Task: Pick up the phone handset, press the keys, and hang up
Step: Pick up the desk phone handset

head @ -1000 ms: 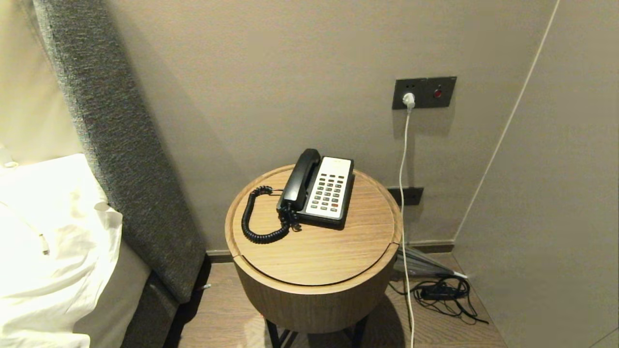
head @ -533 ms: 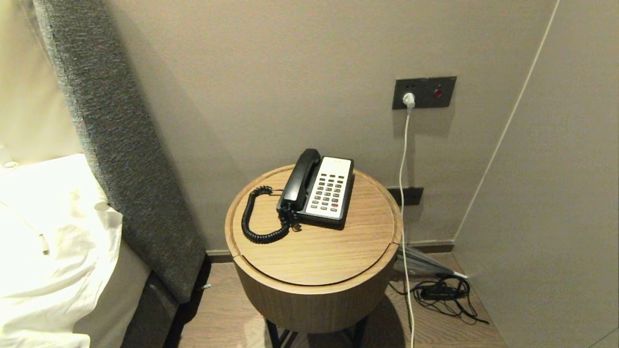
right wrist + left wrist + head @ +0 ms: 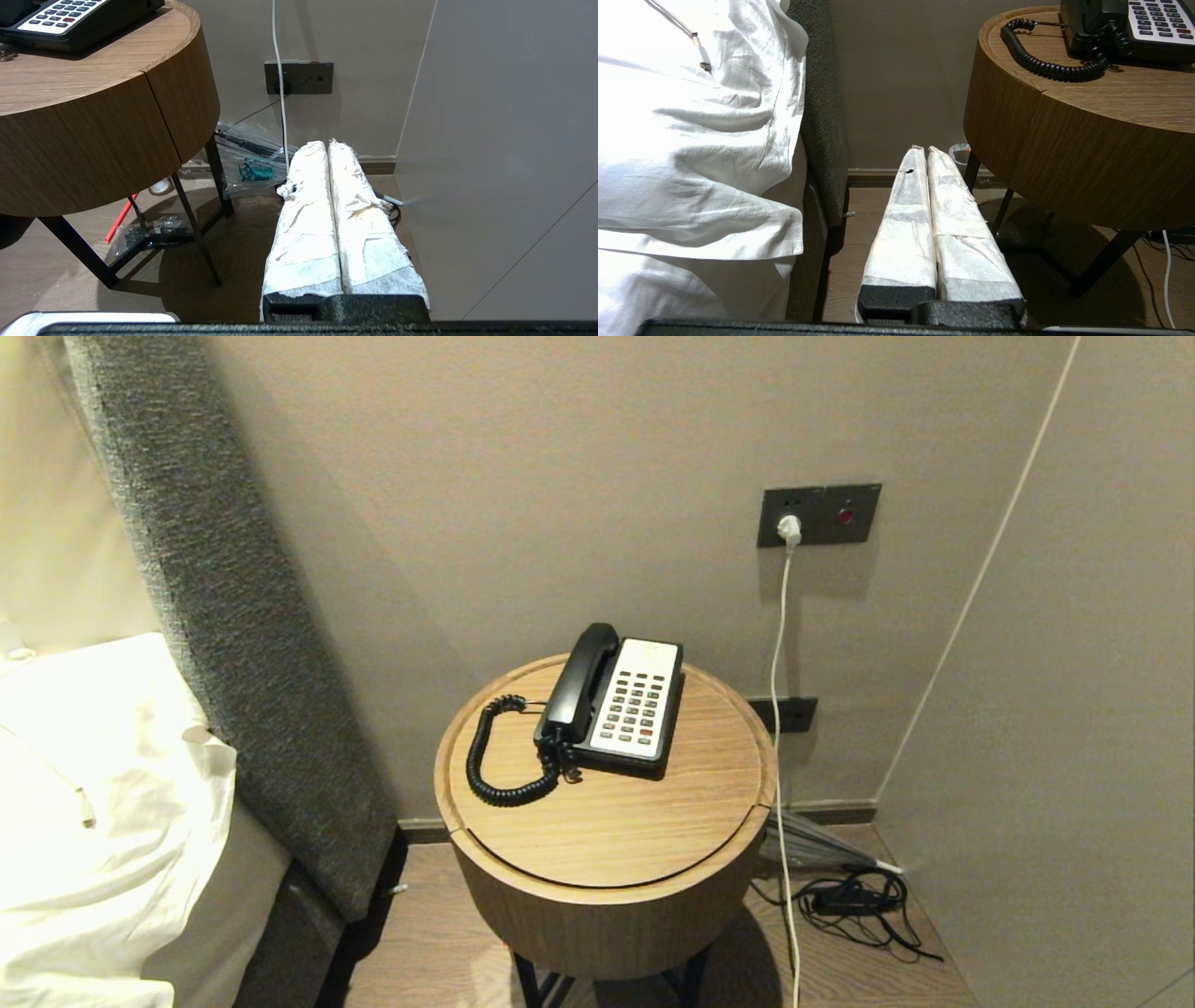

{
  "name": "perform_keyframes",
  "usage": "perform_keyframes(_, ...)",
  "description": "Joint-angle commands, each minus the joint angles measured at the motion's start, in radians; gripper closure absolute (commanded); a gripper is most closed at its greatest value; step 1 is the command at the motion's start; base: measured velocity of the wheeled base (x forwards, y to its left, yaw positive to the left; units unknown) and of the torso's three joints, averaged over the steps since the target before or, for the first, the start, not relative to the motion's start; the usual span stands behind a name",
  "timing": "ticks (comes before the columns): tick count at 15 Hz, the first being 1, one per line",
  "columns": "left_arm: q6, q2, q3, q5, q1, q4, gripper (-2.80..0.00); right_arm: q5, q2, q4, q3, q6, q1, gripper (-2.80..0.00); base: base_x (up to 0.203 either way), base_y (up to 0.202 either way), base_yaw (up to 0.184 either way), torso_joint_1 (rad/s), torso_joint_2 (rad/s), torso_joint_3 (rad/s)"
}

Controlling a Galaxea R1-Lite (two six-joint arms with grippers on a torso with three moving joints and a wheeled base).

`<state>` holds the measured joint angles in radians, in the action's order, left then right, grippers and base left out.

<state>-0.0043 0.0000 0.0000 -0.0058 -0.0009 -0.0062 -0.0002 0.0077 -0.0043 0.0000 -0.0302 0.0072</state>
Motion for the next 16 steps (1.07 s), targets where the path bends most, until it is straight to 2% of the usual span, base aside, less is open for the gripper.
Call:
perform_keyframes(1,-0.003,0.002,0.001,0.000,0.000,-0.001,0.00,0.000,0.002,0.000,0.000,0.000,0.000,0.00,0.000,0.000,0.000,0.000,0.00,0.000)
perform_keyframes(5,-0.011,0.002,0.000,0.001,-0.001,-0.001,0.00,0.000,0.002,0.000,0.000,0.000,0.000,0.00,0.000,0.000,0.000,0.001,0.00,-0.030)
perform_keyframes(16,-0.011,0.002,0.000,0.000,0.001,-0.001,0.00,0.000,0.002,0.000,0.000,0.000,0.000,0.00,0.000,0.000,0.000,0.004,0.00,-0.194)
